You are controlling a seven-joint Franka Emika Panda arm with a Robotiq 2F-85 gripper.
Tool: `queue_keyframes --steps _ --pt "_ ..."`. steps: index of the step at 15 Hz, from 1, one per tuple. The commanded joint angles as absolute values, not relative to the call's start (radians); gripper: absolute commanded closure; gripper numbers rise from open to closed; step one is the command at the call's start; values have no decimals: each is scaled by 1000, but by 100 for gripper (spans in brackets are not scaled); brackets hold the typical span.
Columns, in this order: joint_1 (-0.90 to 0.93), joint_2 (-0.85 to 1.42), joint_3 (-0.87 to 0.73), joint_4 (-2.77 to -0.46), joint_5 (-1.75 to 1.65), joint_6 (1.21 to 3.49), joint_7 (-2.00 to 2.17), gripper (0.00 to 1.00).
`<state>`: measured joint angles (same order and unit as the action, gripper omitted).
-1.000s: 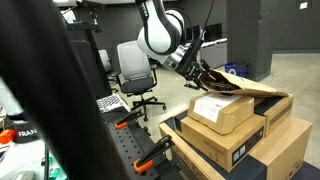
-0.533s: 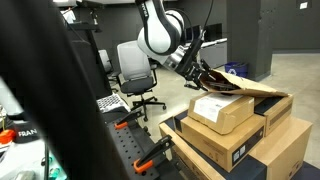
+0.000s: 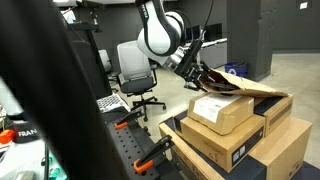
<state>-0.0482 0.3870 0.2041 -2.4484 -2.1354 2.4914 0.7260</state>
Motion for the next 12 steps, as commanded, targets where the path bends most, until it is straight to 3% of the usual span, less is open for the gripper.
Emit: queue_keyframes --steps 1,2,4,10,12 --pt "-52 397 213 -2445 -2149 2476 747 44" --pt "-52 398 213 -2444 -2148 2475 747 40" --pt "-52 399 213 -2443 -2148 2476 747 41" --pt "-52 401 214 -2442 -2146 2476 746 63" --pt "-52 401 214 -2442 -2147 2477 746 61"
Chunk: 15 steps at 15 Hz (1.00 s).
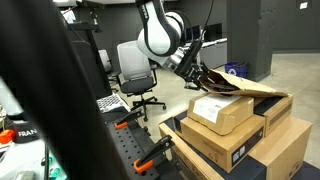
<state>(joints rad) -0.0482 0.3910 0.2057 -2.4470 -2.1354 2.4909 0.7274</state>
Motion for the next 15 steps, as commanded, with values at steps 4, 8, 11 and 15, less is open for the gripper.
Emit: queue_keyframes --steps 4,8,11,15 --pt "-54 403 214 -2439 -2149 2478 749 60" --pt "-56 398 213 -2445 -2155 2479 756 65" --pt "-57 397 213 -2446 -2157 2481 759 73" --pt "-58 400 212 -2441 -2158 2482 762 99"
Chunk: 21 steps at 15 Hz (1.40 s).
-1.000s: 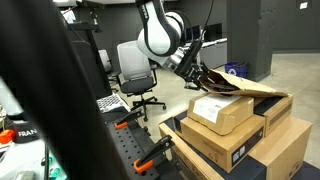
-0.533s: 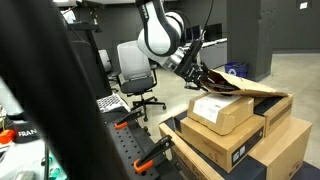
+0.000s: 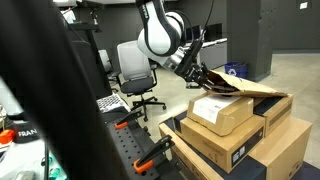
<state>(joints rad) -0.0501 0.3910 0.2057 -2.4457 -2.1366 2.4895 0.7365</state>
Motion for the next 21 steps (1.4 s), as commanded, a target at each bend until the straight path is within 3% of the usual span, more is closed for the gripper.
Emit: queue_keyframes --steps 1,21 --pt "-58 400 212 -2439 -2158 2482 763 100" --pt "-60 402 212 -2427 -2156 2491 785 100"
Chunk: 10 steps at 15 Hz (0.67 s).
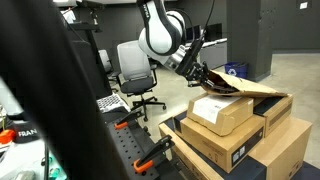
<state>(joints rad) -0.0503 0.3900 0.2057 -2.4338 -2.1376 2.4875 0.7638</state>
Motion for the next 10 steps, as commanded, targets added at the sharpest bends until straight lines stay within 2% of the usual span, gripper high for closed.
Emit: queue_keyframes --steps 1,10 --pt "-61 402 212 -2426 -2156 2495 785 100" --pt "-60 399 212 -2421 -2145 2496 787 100"
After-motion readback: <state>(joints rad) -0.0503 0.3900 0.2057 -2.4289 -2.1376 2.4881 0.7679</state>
